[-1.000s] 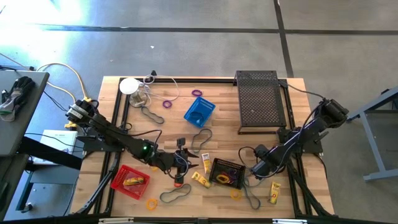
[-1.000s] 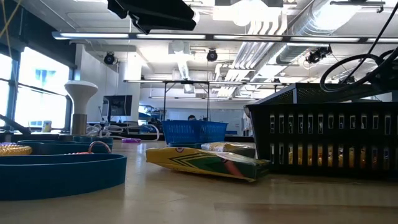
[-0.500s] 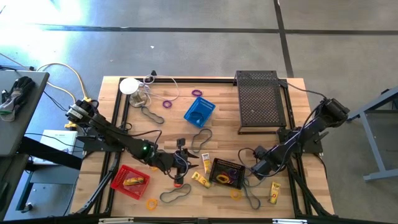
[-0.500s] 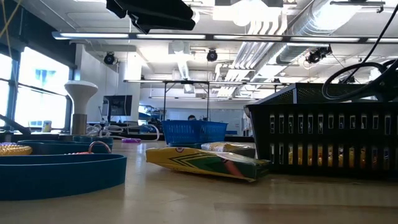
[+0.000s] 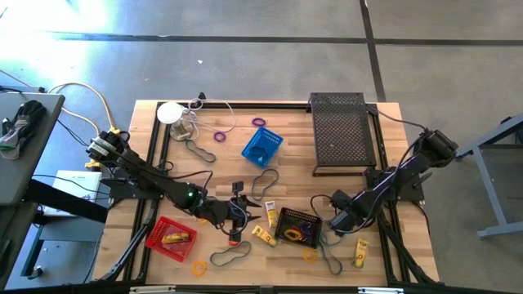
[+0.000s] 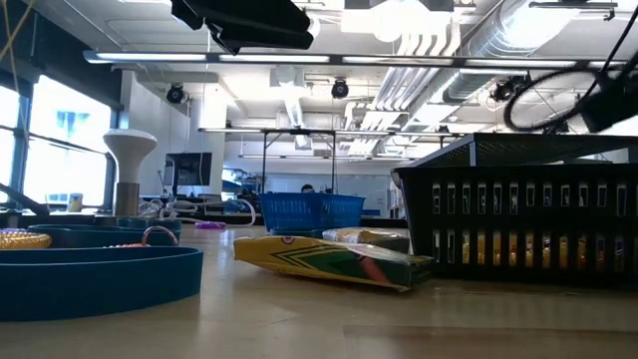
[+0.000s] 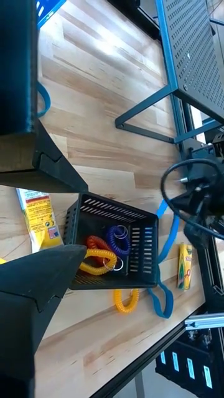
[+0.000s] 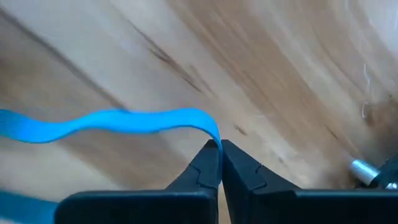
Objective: Pick & Place Office Desk Supplies
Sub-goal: Put the blue rubber band into the blue bin
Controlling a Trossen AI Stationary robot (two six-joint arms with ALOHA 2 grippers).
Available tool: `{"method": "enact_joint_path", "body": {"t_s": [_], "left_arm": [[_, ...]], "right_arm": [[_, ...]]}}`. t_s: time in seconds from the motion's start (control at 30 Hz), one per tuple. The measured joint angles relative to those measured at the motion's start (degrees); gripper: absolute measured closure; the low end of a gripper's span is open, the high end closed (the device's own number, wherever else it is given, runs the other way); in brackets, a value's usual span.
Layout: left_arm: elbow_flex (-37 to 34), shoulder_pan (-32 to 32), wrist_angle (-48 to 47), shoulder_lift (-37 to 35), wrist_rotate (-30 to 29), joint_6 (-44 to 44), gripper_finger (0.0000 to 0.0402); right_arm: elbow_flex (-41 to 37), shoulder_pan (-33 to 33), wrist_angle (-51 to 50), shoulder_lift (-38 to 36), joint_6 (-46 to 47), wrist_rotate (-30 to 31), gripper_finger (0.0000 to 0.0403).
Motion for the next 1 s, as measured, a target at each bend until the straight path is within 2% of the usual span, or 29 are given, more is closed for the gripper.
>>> {"method": "enact_joint_path", "body": {"t_s": [0.3, 0.57, 0.7, 0.77, 0.87, 1.0], "left_arm": [[0.00, 0.00, -0.22, 0.00, -0.02, 0.02, 0.0263], [0.00, 0.00, -0.54, 0.00, -0.02, -0.27, 0.0263], [0.00, 0.00, -0.52, 0.00, -0.02, -0.29, 0.0263], [0.00, 0.00, -0.51, 0.00, -0.02, -0.31, 0.0263], [0.00, -0.02, -0.52, 0.00, -0.02, -0.40, 0.0263], [0.00, -0.22, -1.79, 0.00, -0.01, -3.81, 0.0263]], "right_arm": [[14.37, 2.27, -15.50, 0.00, -2.04, 13.20, 0.0401], [23.57, 1.58, -18.30, -0.02, -14.78, 35.17, 0.0401], [25.73, -0.70, -14.05, -0.03, -26.20, 45.84, 0.0401], [26.26, -2.38, -8.82, -0.07, -34.09, 48.81, 0.0401], [26.28, -5.93, 2.15, -0.09, -48.64, 49.16, 0.0401], [26.28, -12.04, 15.27, -0.09, -65.28, 45.21, 0.0401]]}}
